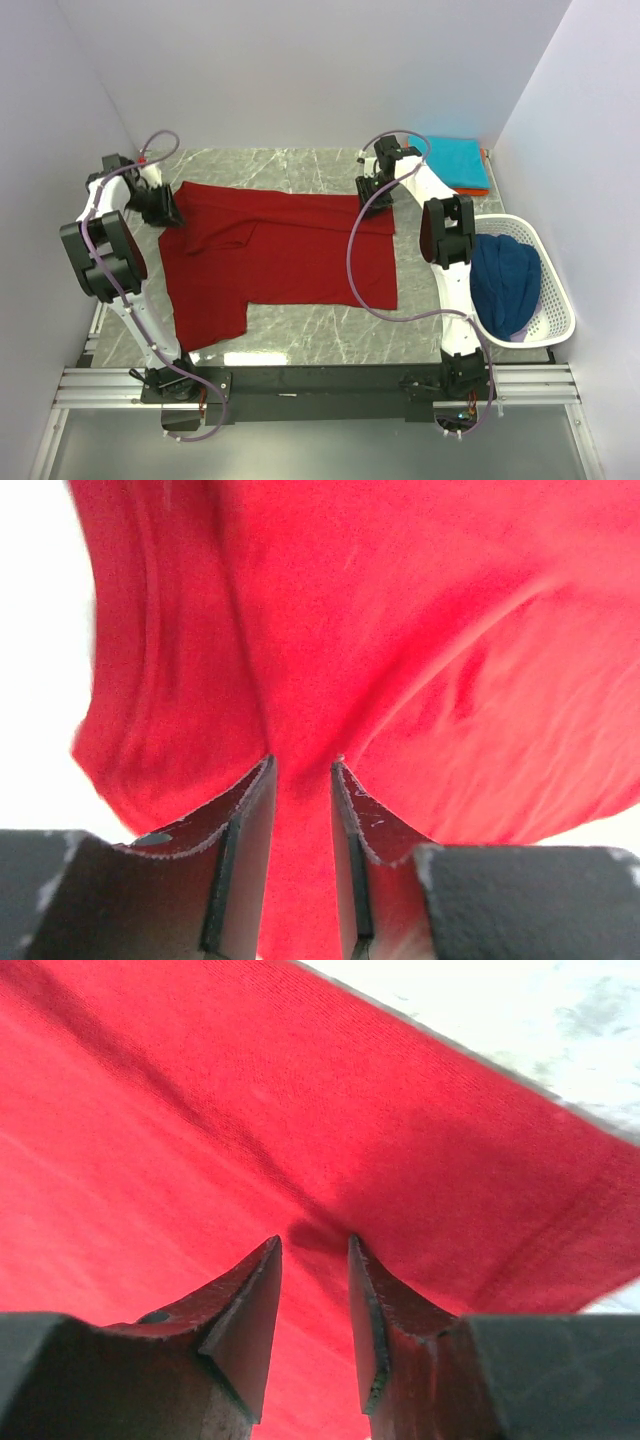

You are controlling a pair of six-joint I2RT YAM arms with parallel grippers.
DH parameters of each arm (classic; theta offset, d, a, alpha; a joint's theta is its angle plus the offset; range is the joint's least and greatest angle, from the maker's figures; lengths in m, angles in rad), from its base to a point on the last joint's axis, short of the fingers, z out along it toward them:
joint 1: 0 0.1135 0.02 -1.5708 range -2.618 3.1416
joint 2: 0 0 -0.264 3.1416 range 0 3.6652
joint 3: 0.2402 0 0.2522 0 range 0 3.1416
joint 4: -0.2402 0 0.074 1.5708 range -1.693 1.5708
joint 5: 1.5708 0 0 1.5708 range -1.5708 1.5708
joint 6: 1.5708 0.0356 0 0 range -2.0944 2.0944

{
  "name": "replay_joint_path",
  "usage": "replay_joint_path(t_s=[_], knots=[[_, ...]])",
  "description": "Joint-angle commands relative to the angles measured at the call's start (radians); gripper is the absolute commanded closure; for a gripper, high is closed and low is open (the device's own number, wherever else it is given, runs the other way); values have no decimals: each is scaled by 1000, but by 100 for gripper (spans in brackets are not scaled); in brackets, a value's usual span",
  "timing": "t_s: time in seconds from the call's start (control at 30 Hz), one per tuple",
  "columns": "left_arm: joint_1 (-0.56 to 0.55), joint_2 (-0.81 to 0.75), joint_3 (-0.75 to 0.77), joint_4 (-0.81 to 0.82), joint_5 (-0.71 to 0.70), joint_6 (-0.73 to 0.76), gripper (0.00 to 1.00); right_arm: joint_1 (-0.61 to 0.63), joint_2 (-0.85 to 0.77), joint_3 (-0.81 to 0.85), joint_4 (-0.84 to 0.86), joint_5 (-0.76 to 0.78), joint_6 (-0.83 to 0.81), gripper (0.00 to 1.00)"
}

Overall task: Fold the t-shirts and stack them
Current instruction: Fold the tshirt

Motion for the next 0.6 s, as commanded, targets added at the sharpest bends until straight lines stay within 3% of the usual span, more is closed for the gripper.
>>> replay_joint_path(t_s=[0.0, 0.2, 0.57], knots=[[-55, -3, 77, 101, 75, -26, 67, 30, -56, 26, -61, 155, -117, 61], [-141, 44, 30, 161, 1, -63, 69, 121, -25, 19, -86, 391, -250, 70], [-184, 144, -1, 184, -90, -106, 69, 185, 82, 108, -78, 658, -376, 71]])
